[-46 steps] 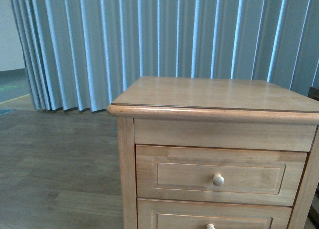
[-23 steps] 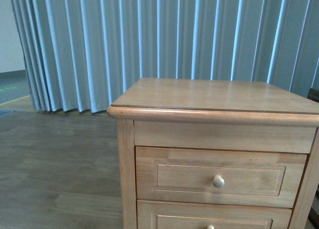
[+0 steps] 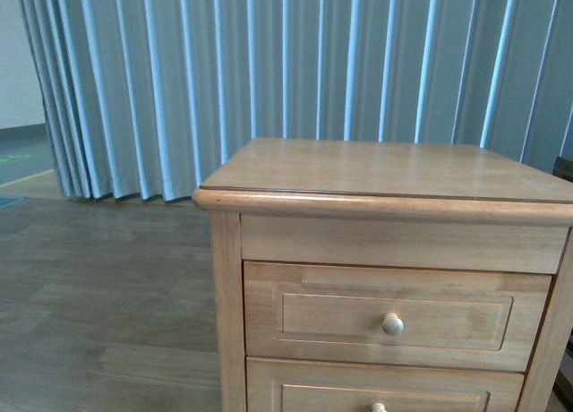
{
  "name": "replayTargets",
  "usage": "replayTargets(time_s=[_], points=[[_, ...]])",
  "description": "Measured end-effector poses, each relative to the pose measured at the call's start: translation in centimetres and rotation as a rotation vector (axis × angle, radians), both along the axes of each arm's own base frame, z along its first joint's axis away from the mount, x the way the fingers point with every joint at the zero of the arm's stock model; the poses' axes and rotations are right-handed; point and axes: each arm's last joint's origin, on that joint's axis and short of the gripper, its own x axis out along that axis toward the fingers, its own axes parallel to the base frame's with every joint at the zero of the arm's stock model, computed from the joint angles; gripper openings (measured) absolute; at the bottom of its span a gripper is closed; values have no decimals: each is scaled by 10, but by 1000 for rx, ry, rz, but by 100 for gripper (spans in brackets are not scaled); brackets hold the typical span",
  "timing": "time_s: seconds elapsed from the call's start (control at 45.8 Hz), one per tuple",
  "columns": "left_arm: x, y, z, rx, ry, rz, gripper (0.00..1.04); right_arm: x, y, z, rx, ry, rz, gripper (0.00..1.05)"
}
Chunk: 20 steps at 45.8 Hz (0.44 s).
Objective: Put charger into drawer
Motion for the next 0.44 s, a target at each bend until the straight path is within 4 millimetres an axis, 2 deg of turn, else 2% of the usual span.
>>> replayTargets(time_s=[0.109,0.131,0.262,0.371,0.437], points=[[0,0,0,0,0,0,99,0,0,0,0,0,0,2],[0,0,0,0,0,0,99,0,0,0,-1,0,0,5],[0,0,0,0,0,0,99,0,0,0,-1,0,0,35],[0,0,0,0,0,0,99,0,0,0,-2,0,0,50],[0,0,0,0,0,0,99,0,0,0,-1,0,0,66]])
